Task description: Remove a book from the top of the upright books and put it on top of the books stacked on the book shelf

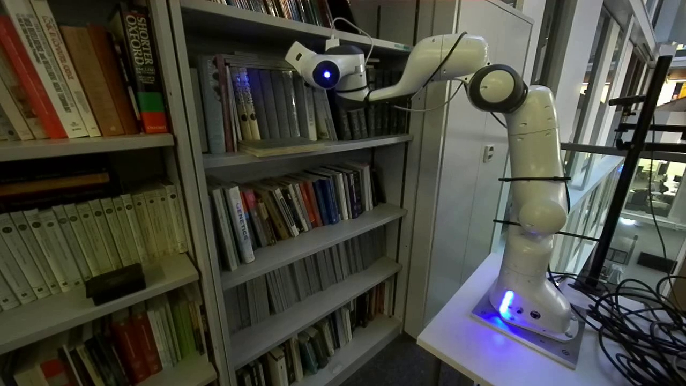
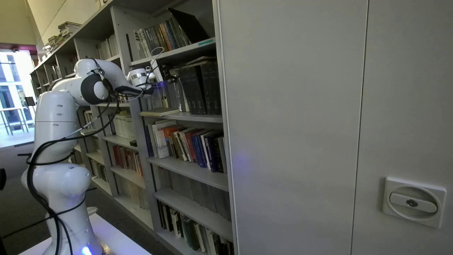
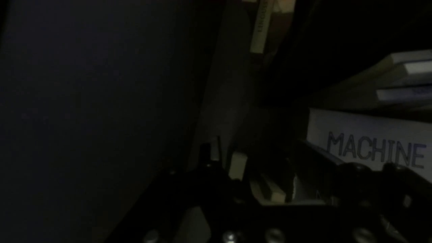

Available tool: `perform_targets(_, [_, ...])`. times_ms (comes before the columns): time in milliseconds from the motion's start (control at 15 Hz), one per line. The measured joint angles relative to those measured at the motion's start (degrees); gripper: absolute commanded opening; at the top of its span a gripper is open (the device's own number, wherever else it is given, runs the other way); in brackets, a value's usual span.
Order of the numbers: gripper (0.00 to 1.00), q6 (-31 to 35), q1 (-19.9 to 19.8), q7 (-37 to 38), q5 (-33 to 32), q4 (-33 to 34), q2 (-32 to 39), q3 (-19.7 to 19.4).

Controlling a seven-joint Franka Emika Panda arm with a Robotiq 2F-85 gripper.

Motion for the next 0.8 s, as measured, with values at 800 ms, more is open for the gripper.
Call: perform_targets(800, [0.03,0.0,0.7,-1.5,-2.1,0.4,0.0,0.5])
